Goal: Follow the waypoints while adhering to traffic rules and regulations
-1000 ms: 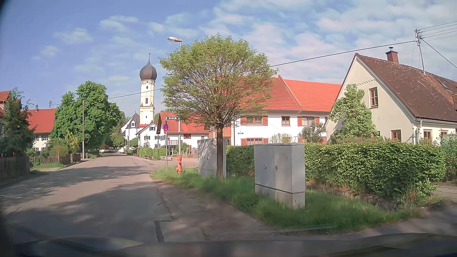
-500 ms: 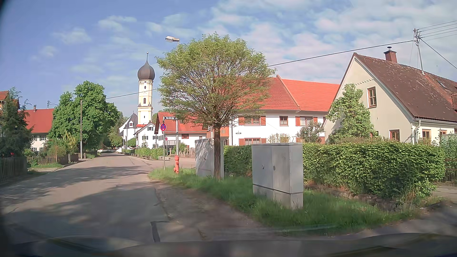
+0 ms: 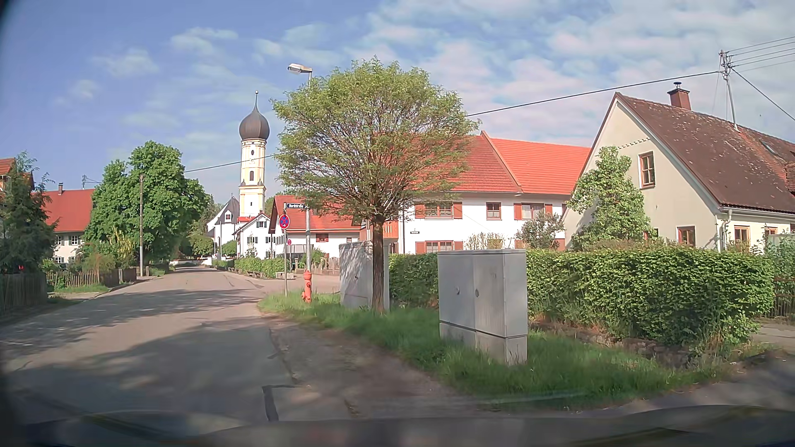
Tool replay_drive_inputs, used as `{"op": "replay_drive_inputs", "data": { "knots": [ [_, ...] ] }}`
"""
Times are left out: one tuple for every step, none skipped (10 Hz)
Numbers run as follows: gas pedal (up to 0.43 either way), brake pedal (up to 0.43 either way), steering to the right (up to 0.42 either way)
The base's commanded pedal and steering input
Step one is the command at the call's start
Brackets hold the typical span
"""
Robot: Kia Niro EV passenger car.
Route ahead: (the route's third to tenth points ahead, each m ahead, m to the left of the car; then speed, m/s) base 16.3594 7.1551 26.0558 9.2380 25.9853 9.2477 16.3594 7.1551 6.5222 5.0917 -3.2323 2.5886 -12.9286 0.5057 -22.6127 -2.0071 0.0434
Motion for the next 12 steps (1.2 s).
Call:
{"op": "replay_drive_inputs", "data": {
  "knots": [
    [0.0, 0.22, 0.476],
    [0.0, 0.22, 0.477],
    [0.0, 0.22, 0.479],
    [0.0, 0.22, 0.479],
    [0.0, 0.22, 0.479],
    [0.0, 0.226, 0.479],
    [0.0, 0.22, 0.479],
    [0.0, 0.22, 0.479],
    [0.0, 0.22, 0.479],
    [0.0, 0.22, 0.479],
    [0.0, 0.22, 0.478],
    [0.0, 0.22, 0.479]
  ]
}}
